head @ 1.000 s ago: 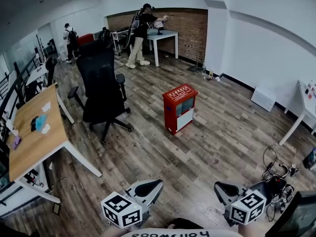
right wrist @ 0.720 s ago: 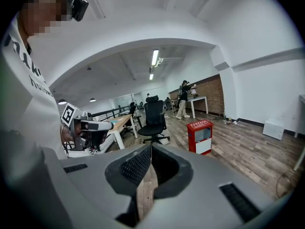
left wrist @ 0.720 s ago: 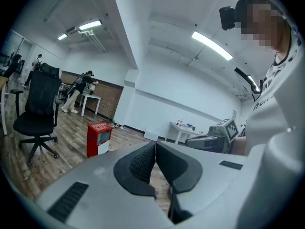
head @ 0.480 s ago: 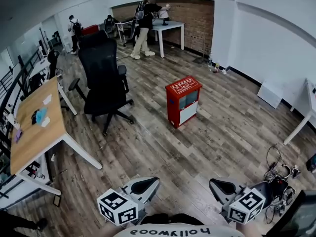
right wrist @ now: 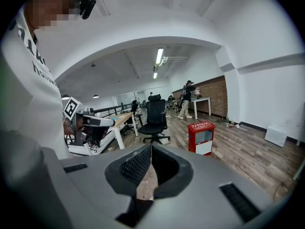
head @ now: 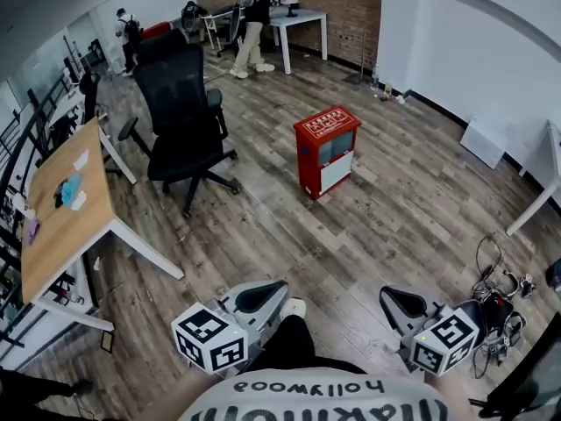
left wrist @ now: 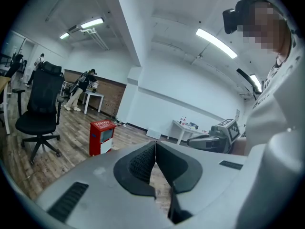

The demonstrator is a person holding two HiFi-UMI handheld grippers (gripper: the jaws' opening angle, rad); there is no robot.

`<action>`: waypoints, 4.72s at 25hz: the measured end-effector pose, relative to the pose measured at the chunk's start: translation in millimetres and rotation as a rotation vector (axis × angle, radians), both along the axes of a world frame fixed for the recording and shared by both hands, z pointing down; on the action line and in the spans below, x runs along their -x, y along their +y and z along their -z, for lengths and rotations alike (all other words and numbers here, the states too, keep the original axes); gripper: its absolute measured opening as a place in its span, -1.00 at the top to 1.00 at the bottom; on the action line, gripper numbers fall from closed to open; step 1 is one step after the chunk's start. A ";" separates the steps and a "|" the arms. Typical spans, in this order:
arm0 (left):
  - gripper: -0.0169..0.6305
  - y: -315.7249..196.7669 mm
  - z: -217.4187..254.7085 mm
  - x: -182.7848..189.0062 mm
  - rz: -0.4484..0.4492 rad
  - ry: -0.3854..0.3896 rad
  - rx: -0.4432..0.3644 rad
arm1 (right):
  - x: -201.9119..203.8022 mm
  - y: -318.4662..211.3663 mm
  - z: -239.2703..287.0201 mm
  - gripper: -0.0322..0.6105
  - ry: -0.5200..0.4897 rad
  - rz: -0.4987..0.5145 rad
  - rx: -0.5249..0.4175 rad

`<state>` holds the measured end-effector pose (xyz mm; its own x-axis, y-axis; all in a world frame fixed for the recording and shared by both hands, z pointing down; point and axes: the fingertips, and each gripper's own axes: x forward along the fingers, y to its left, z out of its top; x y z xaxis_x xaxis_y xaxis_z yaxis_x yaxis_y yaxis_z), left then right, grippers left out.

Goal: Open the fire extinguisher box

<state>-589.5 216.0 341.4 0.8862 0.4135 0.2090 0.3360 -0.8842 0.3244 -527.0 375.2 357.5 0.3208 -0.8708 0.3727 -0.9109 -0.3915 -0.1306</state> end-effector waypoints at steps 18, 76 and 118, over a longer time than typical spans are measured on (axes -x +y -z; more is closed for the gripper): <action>0.92 -70.6 24.1 -124.7 -0.095 0.030 -0.032 | -101.7 -60.6 18.8 0.87 0.009 -0.116 0.026; 0.93 -177.0 0.3 -366.4 -0.222 0.004 0.004 | -316.3 -170.6 -2.8 0.87 -0.030 -0.229 0.055; 0.93 -105.3 -22.7 -580.1 0.090 -0.071 0.020 | -594.0 -98.4 -23.6 0.87 -0.030 0.046 0.091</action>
<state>-9.4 110.7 364.1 0.9031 0.3380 0.2648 0.2316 -0.9028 0.3625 67.0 276.8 381.1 0.2682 -0.8465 0.4598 -0.9245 -0.3604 -0.1244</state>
